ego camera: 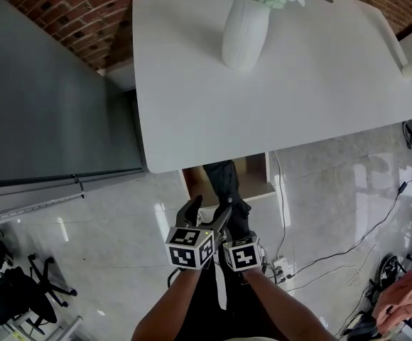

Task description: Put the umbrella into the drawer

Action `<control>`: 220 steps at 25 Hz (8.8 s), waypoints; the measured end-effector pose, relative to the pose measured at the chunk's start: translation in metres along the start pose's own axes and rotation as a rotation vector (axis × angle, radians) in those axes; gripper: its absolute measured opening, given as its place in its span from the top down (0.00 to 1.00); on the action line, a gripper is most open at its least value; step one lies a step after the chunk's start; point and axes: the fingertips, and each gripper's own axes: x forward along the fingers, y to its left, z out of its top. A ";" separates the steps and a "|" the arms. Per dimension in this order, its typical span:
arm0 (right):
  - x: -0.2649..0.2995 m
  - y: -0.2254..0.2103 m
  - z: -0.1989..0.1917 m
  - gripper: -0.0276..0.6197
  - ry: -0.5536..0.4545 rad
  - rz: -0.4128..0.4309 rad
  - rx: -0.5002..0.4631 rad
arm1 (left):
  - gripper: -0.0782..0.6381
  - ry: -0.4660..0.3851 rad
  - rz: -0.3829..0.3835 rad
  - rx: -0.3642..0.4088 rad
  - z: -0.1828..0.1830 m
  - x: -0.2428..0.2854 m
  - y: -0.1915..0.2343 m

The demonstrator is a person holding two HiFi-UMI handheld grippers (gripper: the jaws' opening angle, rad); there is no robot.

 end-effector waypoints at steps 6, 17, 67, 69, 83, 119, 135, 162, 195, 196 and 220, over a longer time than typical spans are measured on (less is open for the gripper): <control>0.004 -0.010 0.006 0.92 0.029 0.000 0.087 | 0.43 0.022 0.067 -0.011 -0.006 -0.004 0.029; 0.019 -0.033 0.014 0.92 0.095 -0.061 0.053 | 0.76 0.000 0.182 0.018 0.001 -0.012 0.063; 0.025 -0.007 0.044 0.88 0.416 0.199 0.172 | 0.80 -0.045 0.073 -0.087 0.026 -0.017 0.081; 0.027 0.002 0.043 0.85 0.416 0.207 0.149 | 0.80 -0.040 0.067 -0.087 0.025 -0.015 0.078; 0.012 -0.003 0.033 0.75 0.395 0.084 0.009 | 0.80 -0.045 0.016 -0.066 0.034 -0.014 0.046; -0.075 -0.041 0.061 0.70 0.120 -0.229 -0.229 | 0.80 -0.011 0.057 -0.018 0.017 -0.053 -0.007; -0.112 -0.036 0.095 0.67 -0.019 -0.293 -0.381 | 0.80 -0.052 0.087 -0.044 0.017 -0.071 -0.014; -0.160 -0.041 0.092 0.70 -0.111 -0.188 -0.290 | 0.81 -0.070 0.075 -0.041 0.032 -0.080 -0.061; -0.165 0.045 0.052 0.93 -0.178 0.042 -0.183 | 0.87 0.126 0.017 0.048 -0.009 -0.113 -0.046; -0.162 0.047 0.051 0.93 -0.170 0.035 -0.185 | 0.87 0.128 0.024 0.045 -0.010 -0.116 -0.040; -0.146 0.067 0.084 0.93 -0.172 -0.053 -0.216 | 0.87 0.196 -0.044 0.104 0.006 -0.119 -0.009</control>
